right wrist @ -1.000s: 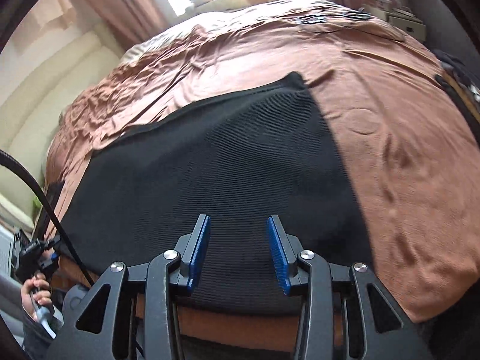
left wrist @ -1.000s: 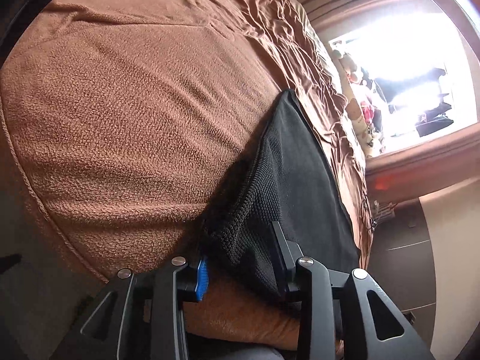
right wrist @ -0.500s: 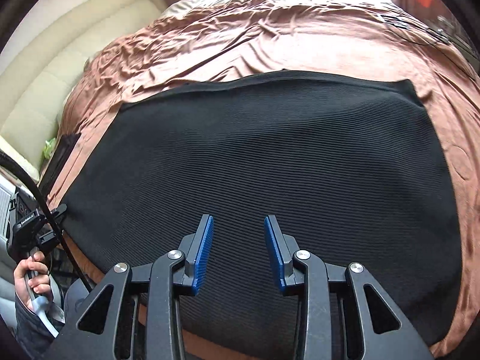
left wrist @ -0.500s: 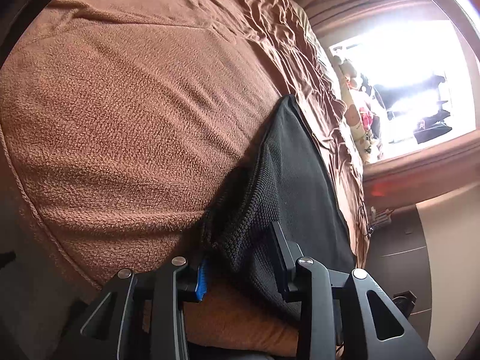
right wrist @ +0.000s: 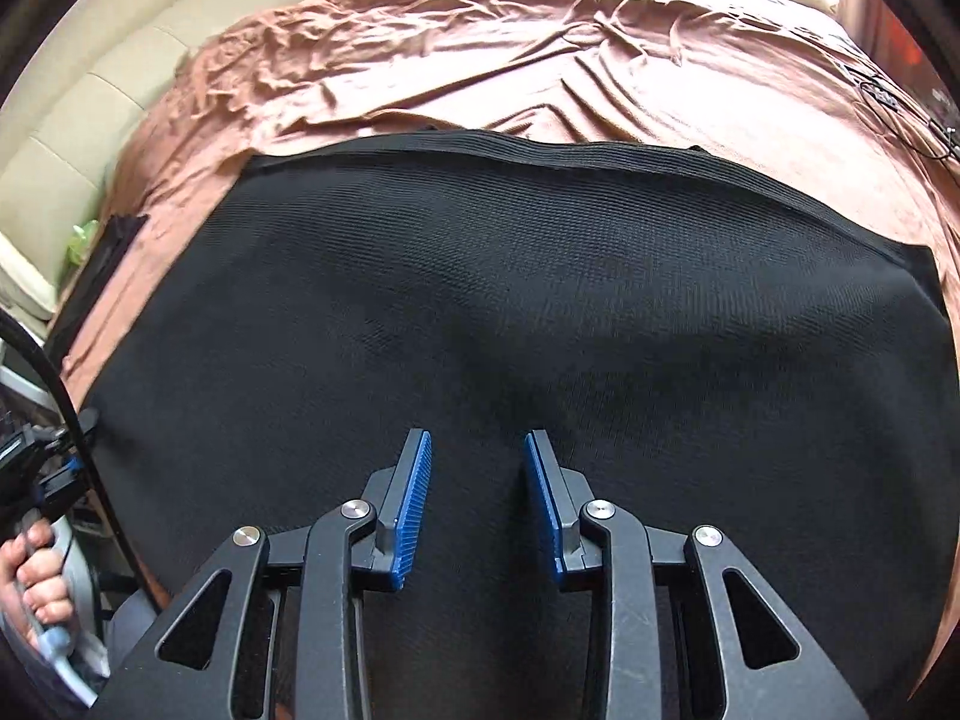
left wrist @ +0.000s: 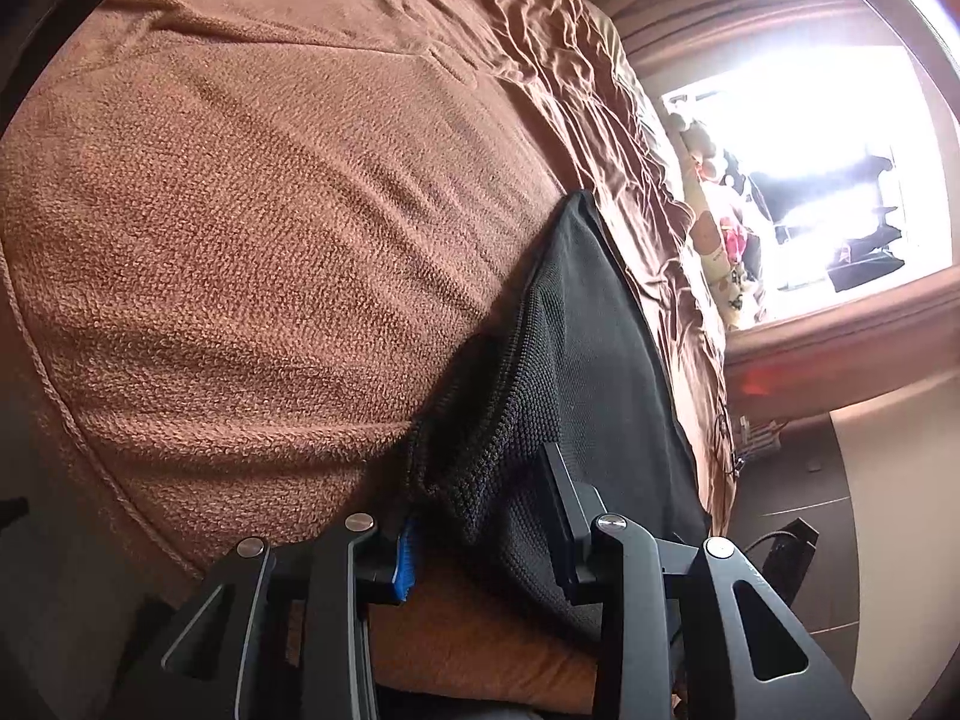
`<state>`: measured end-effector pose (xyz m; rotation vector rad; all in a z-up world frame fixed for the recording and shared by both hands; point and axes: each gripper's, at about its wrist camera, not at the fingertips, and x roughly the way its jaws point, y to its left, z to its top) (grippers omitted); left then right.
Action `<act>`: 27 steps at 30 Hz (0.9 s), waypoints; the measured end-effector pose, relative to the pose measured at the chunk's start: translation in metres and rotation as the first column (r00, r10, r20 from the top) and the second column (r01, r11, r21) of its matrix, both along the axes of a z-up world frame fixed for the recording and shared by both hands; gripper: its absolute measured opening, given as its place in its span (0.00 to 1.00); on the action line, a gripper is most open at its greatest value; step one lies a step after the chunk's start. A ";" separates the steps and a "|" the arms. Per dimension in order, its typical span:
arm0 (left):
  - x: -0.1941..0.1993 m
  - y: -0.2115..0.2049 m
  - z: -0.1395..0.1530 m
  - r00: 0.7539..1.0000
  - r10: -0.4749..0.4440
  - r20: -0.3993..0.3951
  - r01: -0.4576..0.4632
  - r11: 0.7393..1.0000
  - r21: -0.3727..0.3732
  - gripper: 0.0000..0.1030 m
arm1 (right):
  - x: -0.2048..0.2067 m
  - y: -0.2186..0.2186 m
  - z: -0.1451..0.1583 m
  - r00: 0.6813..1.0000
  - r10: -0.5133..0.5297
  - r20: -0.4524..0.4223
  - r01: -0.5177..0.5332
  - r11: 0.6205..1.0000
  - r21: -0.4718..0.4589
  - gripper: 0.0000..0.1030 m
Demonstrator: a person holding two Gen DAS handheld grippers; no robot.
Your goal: Fold small clothes
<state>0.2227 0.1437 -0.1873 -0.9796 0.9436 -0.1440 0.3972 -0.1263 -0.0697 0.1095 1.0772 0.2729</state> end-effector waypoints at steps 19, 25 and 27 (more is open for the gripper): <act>-0.007 0.002 -0.004 0.999 0.027 -0.020 -0.028 0.999 -0.040 0.34 | 0.079 0.025 -0.013 0.996 -0.090 0.011 0.090 0.993 -0.082 0.28; -0.004 0.002 -0.004 0.999 0.026 -0.026 -0.027 0.999 -0.036 0.34 | 0.102 0.030 -0.020 0.992 -0.124 0.018 0.125 0.987 -0.102 0.28; -0.003 0.001 -0.004 0.999 0.027 -0.029 -0.028 0.999 -0.034 0.34 | 0.108 0.031 -0.021 0.991 -0.130 0.018 0.131 0.986 -0.104 0.28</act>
